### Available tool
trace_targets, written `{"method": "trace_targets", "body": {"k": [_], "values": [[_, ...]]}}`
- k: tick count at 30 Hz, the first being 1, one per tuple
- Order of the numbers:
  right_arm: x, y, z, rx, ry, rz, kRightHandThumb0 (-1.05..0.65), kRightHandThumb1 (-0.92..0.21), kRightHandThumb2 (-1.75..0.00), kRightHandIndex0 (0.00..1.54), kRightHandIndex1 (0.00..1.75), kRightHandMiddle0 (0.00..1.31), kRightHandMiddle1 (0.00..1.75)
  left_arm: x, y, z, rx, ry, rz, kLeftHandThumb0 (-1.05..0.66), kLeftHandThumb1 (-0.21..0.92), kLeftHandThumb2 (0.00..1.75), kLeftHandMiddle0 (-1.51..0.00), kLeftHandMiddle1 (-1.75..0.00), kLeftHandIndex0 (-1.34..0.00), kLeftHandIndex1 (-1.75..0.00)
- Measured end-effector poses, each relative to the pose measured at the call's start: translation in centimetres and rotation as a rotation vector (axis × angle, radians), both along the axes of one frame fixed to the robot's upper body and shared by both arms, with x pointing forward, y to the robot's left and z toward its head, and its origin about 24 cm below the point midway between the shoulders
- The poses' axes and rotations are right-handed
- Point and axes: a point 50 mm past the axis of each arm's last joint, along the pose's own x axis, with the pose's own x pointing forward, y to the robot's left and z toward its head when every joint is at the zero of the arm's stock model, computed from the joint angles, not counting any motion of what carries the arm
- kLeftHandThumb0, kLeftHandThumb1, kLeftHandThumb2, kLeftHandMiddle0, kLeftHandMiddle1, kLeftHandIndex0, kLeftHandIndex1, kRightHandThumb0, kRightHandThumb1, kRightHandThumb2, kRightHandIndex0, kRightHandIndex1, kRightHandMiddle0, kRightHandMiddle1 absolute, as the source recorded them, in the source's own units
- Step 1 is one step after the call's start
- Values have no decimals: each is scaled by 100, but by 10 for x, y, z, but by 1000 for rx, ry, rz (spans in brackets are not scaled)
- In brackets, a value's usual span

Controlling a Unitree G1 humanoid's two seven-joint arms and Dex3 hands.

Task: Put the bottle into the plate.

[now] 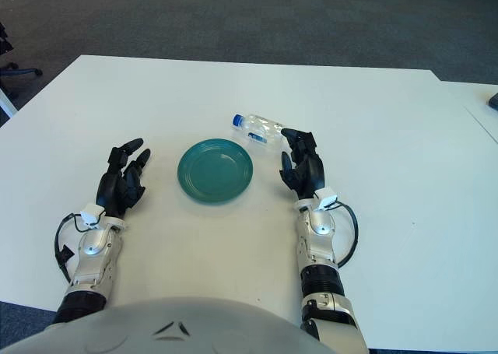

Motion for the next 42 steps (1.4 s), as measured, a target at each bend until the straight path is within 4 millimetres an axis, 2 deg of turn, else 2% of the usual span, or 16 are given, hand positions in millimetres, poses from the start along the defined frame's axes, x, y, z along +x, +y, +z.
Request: {"method": "trace_targets", "body": {"k": [26, 37, 42], "values": [[0, -2, 1, 1, -3, -18, -62, -89, -55, 34, 32, 10, 116, -1, -1, 0, 2, 1, 1, -73, 92, 73, -42, -9, 0, -96], [-1, -38, 11, -23, -38, -119, -67, -84, -57, 33, 44, 17, 128, 2, -2, -1, 1, 4, 10, -74, 92, 72, -42, -9, 0, -96], [6, -52, 22, -52, -86, -142, -69, -83, -57, 30, 49, 16, 132, 3, -2, -2, -2, 10, 10, -74, 92, 71, -42, -9, 0, -96]]}}
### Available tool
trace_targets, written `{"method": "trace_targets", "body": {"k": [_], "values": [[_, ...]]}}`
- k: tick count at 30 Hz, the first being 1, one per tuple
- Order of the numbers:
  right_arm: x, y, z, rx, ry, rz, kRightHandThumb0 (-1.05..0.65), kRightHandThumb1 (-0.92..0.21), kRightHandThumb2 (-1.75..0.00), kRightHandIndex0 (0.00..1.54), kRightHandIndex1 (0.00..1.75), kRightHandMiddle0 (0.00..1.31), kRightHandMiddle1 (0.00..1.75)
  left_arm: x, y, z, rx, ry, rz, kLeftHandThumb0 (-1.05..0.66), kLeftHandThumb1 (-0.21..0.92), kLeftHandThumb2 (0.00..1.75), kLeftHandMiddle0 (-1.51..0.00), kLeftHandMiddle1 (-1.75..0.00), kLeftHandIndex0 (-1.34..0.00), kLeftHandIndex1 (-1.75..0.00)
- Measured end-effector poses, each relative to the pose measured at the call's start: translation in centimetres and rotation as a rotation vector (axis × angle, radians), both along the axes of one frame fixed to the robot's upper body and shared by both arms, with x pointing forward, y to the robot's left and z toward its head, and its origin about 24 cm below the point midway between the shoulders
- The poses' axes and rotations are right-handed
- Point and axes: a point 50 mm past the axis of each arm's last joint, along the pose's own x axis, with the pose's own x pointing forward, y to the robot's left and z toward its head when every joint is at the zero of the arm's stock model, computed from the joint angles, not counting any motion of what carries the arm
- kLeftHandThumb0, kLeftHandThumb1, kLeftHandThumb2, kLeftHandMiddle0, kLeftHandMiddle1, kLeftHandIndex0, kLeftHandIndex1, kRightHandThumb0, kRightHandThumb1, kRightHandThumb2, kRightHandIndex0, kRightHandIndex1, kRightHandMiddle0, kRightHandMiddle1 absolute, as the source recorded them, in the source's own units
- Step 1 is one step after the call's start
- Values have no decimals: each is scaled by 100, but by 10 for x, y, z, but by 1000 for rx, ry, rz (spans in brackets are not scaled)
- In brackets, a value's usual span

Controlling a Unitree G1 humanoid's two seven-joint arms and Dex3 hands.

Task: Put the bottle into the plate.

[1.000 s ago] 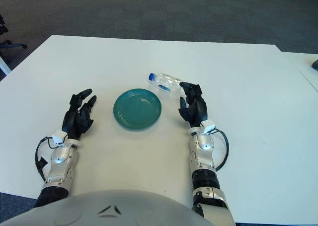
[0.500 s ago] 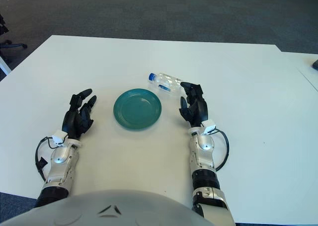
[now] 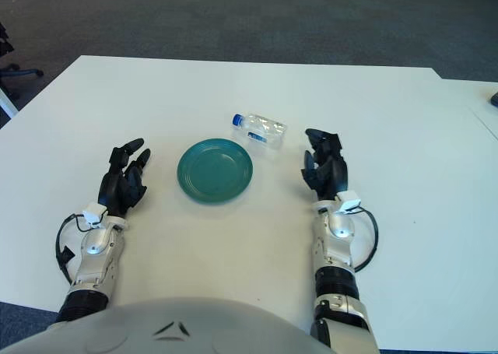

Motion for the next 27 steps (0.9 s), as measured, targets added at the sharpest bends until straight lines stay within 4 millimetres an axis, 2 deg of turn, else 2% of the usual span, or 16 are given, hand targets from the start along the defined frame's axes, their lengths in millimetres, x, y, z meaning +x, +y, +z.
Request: {"method": "trace_targets", "body": {"k": [8, 10, 11, 15, 24, 27], "values": [[17, -4, 25, -51, -124, 0, -69, -83, -57, 29, 51, 16, 134, 6, -3, 0, -8, 0, -8, -76, 92, 71, -43, -9, 0, -97], [21, -1, 28, -87, -126, -2, -76, -80, -57, 24, 45, 6, 124, 8, -3, 1, -8, -11, -10, -76, 92, 70, -43, -9, 0, -97], [23, 1, 30, -125, -122, -8, -82, -85, -50, 20, 38, 4, 110, 9, -3, 3, -8, -20, -10, -77, 92, 69, -43, -9, 0, -98], [37, 13, 42, -267, -122, -7, -95, -91, -40, 14, 22, 1, 78, 13, -4, 7, -7, -41, -13, -77, 92, 68, -44, -9, 0, -99], [82, 43, 82, -701, -139, 35, -104, -92, -47, 7, 10, 0, 42, 16, -7, 8, -16, -47, -18, -78, 92, 69, -44, -9, 0, -99], [98, 56, 92, -888, -131, 60, -105, -92, -48, 8, 9, 0, 41, 16, -8, 8, -18, -47, -19, -78, 92, 69, -43, -9, 0, -99]]}}
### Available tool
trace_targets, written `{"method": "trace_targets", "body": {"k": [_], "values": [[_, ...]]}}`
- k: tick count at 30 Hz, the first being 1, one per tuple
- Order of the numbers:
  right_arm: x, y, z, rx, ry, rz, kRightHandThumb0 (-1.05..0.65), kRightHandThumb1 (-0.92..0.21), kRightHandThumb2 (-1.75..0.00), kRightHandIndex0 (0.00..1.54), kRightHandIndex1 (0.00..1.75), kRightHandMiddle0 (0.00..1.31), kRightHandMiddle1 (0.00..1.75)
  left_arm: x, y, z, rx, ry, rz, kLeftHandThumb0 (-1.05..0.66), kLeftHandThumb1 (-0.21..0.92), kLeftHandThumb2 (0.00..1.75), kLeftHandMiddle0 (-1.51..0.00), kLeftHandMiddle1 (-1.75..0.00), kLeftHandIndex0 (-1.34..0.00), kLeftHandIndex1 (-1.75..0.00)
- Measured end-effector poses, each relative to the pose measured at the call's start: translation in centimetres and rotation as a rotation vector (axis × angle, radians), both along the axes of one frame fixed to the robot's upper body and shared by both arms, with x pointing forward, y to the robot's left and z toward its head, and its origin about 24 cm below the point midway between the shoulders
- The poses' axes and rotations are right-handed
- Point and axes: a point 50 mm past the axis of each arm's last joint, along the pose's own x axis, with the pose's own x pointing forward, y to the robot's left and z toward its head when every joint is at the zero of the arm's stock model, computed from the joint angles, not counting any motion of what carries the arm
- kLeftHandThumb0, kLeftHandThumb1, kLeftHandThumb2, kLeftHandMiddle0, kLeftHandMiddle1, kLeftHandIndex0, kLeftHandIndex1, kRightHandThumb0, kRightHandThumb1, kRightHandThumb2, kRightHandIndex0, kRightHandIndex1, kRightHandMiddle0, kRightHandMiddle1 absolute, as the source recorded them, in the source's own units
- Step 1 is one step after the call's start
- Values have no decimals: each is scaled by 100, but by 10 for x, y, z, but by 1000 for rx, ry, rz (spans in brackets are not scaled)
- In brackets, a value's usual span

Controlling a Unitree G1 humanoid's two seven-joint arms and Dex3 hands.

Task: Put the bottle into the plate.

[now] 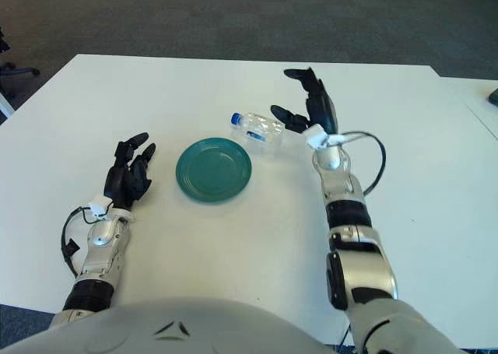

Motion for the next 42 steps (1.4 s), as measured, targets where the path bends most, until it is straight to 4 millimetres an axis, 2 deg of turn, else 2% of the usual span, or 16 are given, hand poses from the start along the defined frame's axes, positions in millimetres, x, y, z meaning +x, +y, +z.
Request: {"method": "trace_targets", "body": {"k": [7, 10, 16, 27, 42], "values": [[36, 25, 16, -483, 32, 7, -105, -92, -53, 7, 4, 0, 29, -2, -5, -5, -9, 19, -12, -75, 92, 68, -44, -9, 0, -99], [45, 30, 22, -570, 27, -1, -105, -92, -53, 6, 3, 0, 26, -2, -8, -5, -11, 17, -20, -75, 92, 67, -44, -9, 0, -99], [52, 33, 18, -638, 47, -21, -105, -92, -54, 5, 2, 0, 20, -2, -10, -5, -14, 18, -25, -75, 92, 65, -43, -9, 0, -100], [50, 37, -12, -713, 156, -14, -105, -92, -55, 6, 1, 0, 8, -2, -18, -4, -25, 9, -43, -75, 92, 62, -43, -8, 0, -99], [46, 37, -15, -655, 226, 86, -105, -92, -60, 3, 0, 0, 3, -16, -26, 3, -24, -44, -71, -80, 92, 63, -42, -8, 0, -101]]}}
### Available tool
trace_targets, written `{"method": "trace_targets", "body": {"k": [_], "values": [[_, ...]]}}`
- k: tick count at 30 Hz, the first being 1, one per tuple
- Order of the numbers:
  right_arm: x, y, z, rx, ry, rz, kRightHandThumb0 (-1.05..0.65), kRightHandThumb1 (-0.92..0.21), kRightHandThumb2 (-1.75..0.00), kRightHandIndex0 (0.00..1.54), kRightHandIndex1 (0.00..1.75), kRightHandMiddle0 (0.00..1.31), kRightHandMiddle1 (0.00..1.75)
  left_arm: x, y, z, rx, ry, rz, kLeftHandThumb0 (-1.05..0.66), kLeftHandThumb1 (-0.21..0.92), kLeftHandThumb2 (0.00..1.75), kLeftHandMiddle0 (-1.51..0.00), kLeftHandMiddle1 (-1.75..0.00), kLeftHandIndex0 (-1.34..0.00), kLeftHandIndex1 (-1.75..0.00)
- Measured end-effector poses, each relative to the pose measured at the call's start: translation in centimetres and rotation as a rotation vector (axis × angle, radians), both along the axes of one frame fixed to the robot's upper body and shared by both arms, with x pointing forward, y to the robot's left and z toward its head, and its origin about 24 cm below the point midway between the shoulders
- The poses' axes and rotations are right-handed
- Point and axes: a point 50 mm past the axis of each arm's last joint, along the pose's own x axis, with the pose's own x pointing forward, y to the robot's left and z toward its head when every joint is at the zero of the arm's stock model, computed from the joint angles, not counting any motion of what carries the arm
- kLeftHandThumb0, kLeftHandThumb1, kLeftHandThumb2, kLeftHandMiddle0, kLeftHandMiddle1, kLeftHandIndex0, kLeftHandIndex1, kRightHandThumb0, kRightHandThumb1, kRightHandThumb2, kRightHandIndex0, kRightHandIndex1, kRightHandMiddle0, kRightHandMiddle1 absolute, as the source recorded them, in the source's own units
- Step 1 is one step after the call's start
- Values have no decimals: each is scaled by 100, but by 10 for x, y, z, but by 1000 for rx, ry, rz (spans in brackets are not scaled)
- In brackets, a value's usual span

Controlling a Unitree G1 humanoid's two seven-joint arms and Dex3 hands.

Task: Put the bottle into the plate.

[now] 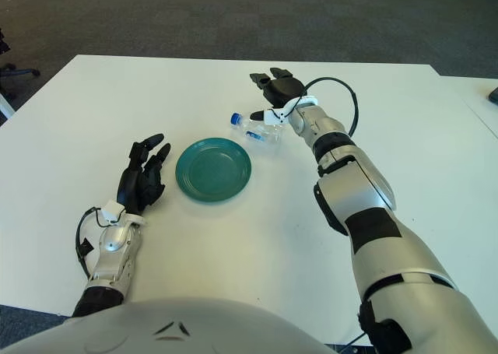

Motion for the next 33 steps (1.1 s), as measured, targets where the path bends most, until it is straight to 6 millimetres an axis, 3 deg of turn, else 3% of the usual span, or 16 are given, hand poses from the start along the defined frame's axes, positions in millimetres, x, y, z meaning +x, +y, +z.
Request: {"method": "trace_targets", "body": {"k": [9, 19, 33], "values": [[-1, -6, 2, 70, 1, 0, -105, -92, -59, 3, 0, 0, 1, -4, 1, 0, 3, 1, 0, -81, 92, 63, -43, -8, 0, -101], [-14, -7, -28, 92, 77, -7, -105, -92, -57, 3, 0, 1, 2, -11, 3, 0, 4, 1, 2, -79, 92, 63, -44, -8, 0, -99], [-25, -2, -46, 136, 123, 18, -105, -92, -51, 3, 0, 1, 5, -25, 5, 1, 8, 6, 15, -80, 92, 63, -44, -8, 0, -101]]}}
